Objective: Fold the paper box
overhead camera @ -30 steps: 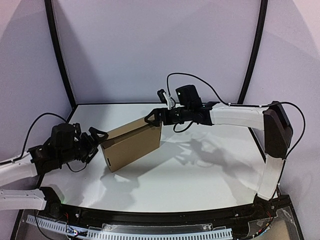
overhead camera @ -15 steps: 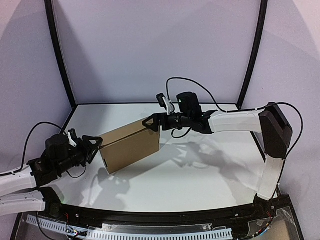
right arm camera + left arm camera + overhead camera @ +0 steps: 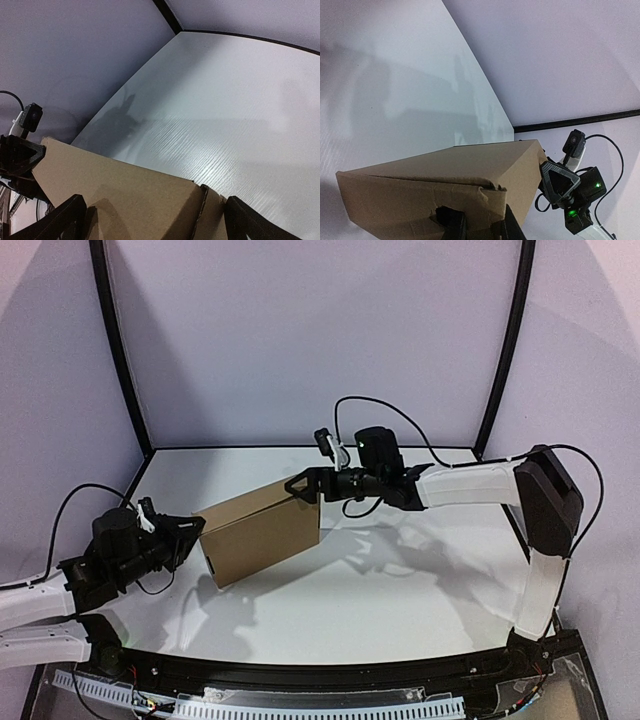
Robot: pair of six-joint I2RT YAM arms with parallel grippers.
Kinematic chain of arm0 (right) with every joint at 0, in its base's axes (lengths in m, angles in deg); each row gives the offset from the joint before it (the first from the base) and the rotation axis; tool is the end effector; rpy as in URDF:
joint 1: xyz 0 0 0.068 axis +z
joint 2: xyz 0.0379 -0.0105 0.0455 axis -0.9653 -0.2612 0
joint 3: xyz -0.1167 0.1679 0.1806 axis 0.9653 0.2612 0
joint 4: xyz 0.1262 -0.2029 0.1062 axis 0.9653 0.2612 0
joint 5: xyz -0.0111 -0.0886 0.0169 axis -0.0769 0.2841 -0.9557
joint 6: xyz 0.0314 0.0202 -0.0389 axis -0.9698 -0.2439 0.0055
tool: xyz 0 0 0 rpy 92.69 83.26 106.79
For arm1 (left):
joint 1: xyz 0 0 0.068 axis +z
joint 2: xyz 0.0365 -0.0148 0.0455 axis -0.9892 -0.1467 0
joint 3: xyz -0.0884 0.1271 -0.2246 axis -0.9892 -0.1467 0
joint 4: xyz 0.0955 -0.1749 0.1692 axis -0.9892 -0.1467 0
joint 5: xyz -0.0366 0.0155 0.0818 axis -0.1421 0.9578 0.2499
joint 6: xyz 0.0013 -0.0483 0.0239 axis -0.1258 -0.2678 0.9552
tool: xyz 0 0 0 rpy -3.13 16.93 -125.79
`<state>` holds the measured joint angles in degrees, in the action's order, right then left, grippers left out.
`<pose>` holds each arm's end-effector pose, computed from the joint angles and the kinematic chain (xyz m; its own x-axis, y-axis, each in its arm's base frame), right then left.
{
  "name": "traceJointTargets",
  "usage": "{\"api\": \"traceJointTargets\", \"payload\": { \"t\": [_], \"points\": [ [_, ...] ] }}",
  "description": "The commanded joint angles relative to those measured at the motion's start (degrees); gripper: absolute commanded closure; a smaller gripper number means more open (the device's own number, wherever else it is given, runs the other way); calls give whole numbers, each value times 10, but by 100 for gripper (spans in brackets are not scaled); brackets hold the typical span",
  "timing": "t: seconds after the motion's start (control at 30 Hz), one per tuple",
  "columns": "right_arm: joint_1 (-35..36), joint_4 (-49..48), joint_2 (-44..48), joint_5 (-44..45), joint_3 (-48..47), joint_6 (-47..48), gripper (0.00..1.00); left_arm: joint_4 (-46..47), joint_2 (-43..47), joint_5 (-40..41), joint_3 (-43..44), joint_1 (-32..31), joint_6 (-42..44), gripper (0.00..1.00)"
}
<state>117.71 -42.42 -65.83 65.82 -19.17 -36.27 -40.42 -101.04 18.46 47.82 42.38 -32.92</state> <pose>0.3128 0.3092 0.2307 -0.6303 -0.0370 -0.7755 -0.6873 0.4911 0.5352 0.1411 -0.1077 0.2102 -0.5524 -0.7831 -0.2856 -0.1058 0.4057 -0.9079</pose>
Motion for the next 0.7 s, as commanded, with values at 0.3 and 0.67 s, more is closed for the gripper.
{"api": "traceJointTargets", "payload": {
  "t": [0.3,0.67],
  "points": [
    [-41,210,43,-39,-96,13,2,-257,-14,10,29,2,61,49],
    [-50,224,39,-112,-101,5,6,-338,-29,19,146,2,111,16]
  ]
}}
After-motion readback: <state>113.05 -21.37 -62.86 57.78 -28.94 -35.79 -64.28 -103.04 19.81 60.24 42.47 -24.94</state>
